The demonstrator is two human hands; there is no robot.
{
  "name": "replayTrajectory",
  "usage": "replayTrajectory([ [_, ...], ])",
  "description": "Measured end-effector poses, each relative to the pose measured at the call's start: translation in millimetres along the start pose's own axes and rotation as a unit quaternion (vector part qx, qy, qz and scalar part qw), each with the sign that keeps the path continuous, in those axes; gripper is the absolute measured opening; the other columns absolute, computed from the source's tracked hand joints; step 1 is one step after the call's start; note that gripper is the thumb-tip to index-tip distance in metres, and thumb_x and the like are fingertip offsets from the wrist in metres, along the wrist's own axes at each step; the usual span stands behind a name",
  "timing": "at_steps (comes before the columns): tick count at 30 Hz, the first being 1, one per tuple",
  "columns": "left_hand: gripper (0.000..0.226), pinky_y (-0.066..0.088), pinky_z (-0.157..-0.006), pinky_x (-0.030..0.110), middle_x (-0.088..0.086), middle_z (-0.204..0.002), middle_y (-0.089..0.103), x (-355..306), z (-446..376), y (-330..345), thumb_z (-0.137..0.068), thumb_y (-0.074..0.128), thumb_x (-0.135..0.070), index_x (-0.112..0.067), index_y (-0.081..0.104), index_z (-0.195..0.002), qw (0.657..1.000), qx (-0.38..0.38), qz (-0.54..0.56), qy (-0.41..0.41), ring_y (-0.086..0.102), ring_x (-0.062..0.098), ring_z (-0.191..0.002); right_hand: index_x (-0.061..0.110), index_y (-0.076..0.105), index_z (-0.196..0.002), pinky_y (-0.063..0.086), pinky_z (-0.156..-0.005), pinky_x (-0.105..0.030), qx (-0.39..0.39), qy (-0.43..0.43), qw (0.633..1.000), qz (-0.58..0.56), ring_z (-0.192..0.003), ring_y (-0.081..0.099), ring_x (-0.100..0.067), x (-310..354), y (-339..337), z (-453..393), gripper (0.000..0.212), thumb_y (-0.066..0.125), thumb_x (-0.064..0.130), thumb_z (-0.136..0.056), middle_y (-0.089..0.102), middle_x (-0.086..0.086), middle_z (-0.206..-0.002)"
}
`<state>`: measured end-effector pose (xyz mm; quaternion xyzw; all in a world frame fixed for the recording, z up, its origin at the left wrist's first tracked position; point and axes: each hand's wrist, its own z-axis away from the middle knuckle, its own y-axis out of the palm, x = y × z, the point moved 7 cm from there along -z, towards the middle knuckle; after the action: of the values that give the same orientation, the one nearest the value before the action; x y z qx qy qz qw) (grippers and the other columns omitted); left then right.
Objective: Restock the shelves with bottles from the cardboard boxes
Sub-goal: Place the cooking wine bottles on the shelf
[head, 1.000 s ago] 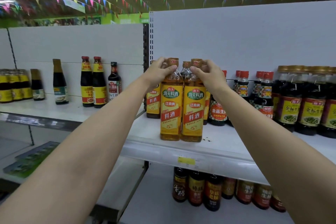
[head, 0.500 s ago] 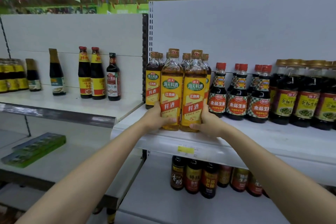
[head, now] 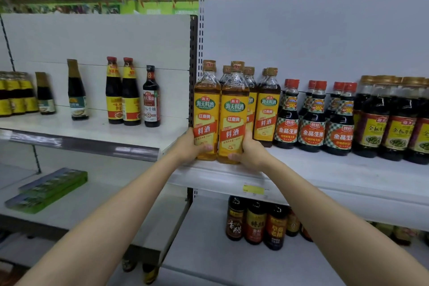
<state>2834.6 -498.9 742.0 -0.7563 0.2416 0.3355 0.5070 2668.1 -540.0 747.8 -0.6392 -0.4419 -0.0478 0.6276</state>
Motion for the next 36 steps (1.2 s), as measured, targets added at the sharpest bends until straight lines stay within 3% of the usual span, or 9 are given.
replayTrajectory([
  [5,0.057,0.04,-0.094,0.03,0.007,-0.134,0.055,11,-6,-13,-0.087,0.067,-0.029,-0.013,0.042,-0.135,1.0,-0.008,0.004,0.005,0.052,0.025,-0.122,0.004,0.039,-0.131,0.044,-0.095,-0.035,-0.007,0.051,0.997,0.063,-0.121,0.051,-0.03,8,15,-18,0.054,0.064,0.028,-0.09,0.052,-0.013,-0.134],
  [9,0.057,0.039,-0.089,0.027,0.006,-0.134,0.055,21,-19,-17,-0.087,0.067,-0.03,-0.012,0.043,-0.135,1.0,0.011,0.008,-0.007,0.052,0.024,-0.12,0.005,0.05,-0.124,0.045,-0.09,-0.035,-0.046,0.077,0.993,0.08,-0.115,0.054,-0.031,8,21,-29,0.045,0.064,0.031,-0.091,0.057,-0.013,-0.128],
  [15,0.048,0.039,-0.097,0.031,0.007,-0.133,0.056,24,-44,-12,-0.089,0.065,-0.028,-0.013,0.049,-0.132,0.999,0.035,-0.007,-0.003,0.051,0.026,-0.122,0.004,0.055,-0.118,0.043,-0.078,-0.033,-0.069,0.117,0.985,0.107,-0.107,0.057,-0.031,3,22,-43,0.04,0.061,0.035,-0.092,0.06,-0.013,-0.121],
  [20,0.047,0.041,-0.096,0.033,0.008,-0.131,0.057,31,-67,-8,-0.089,0.065,-0.03,-0.013,0.05,-0.13,0.999,0.045,-0.014,-0.019,0.052,0.027,-0.12,0.008,0.053,-0.122,0.044,-0.081,-0.033,-0.055,0.138,0.979,0.137,-0.108,0.056,-0.029,-2,23,-61,0.042,0.057,0.04,-0.093,0.06,-0.01,-0.122],
  [27,0.043,0.045,-0.096,0.038,0.007,-0.122,0.062,42,-89,-3,-0.087,0.067,-0.034,-0.014,0.055,-0.123,0.999,0.034,-0.013,-0.034,0.057,0.025,-0.111,0.013,0.051,-0.125,0.047,-0.096,-0.042,-0.029,0.142,0.977,0.158,-0.111,0.056,-0.026,-13,25,-79,0.04,0.05,0.041,-0.096,0.058,-0.007,-0.125],
  [30,0.04,0.045,-0.097,0.036,0.009,-0.123,0.061,44,-92,0,-0.09,0.064,-0.032,-0.011,0.055,-0.123,0.998,0.034,-0.033,-0.036,0.056,0.026,-0.113,0.013,0.052,-0.124,0.047,-0.096,-0.043,-0.033,0.144,0.976,0.158,-0.109,0.056,-0.026,-18,26,-86,0.04,0.049,0.042,-0.097,0.059,-0.007,-0.124],
  [34,0.034,0.041,-0.085,0.031,0.009,-0.122,0.06,46,-95,1,-0.095,0.056,-0.028,-0.009,0.052,-0.123,0.995,0.025,-0.087,-0.032,0.055,0.024,-0.105,0.013,0.053,-0.122,0.048,-0.093,-0.042,-0.045,0.144,0.974,0.168,-0.108,0.057,-0.027,-20,26,-93,0.039,0.049,0.042,-0.096,0.06,-0.007,-0.122],
  [36,0.036,0.042,-0.088,0.033,0.01,-0.125,0.059,47,-98,1,-0.095,0.055,-0.029,-0.01,0.05,-0.126,0.994,0.029,-0.099,-0.032,0.055,0.026,-0.111,0.013,0.053,-0.123,0.048,-0.092,-0.042,-0.043,0.144,0.974,0.169,-0.108,0.057,-0.027,-22,27,-95,0.041,0.049,0.043,-0.096,0.06,-0.007,-0.122],
])
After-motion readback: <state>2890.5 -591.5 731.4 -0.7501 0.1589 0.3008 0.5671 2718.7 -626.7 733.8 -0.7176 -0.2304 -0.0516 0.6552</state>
